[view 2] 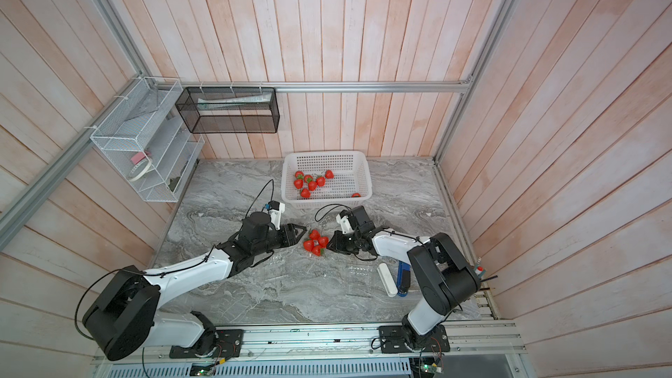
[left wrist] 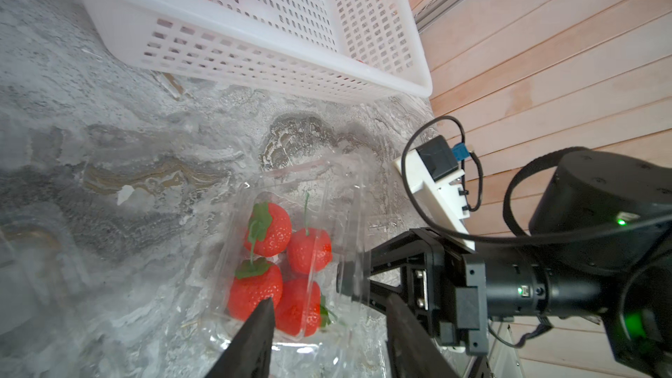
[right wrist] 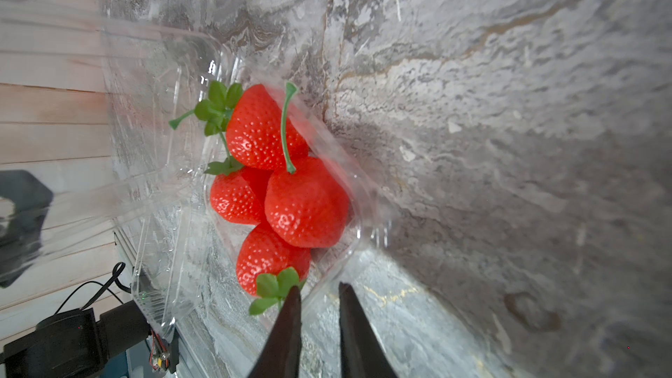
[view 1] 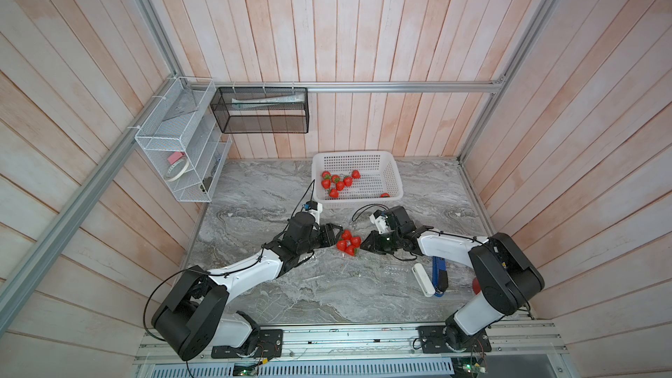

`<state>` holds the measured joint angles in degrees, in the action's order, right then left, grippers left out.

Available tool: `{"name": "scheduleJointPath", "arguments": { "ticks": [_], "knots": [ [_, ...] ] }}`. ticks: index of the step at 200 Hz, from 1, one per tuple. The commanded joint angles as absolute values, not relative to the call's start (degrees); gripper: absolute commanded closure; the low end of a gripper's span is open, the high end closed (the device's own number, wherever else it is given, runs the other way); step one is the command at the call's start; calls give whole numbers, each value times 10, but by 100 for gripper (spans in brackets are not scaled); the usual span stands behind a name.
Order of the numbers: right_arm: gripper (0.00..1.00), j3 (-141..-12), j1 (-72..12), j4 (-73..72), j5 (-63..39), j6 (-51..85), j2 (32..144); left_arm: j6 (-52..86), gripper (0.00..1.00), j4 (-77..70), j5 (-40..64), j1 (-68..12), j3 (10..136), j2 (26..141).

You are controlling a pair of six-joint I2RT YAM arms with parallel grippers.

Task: Pack strawberries into containers
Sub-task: Close the packing box at the center of the board.

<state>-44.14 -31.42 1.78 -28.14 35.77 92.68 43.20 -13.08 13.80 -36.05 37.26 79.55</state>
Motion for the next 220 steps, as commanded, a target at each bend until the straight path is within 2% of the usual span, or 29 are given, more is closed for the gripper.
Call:
{"name": "scheduleJointPath", "arguments": {
  "ticks": [1,65,107,188,220],
  "knots": [
    [79,-446,-313,26,-272,351,930,446,48,-157,158,-368,364,811],
    [79,-438,-313,22,-274,353,922,462,50,-199,179,-375,360,863],
    [79,-434,-313,18,-277,355,923,460,57,-206,182,-376,367,893],
    [69,-421,-312,31,-270,359,894,440,61,-168,164,-380,401,945],
    [68,-418,-312,52,-269,355,881,436,61,-161,164,-380,410,948]
  ]
}}
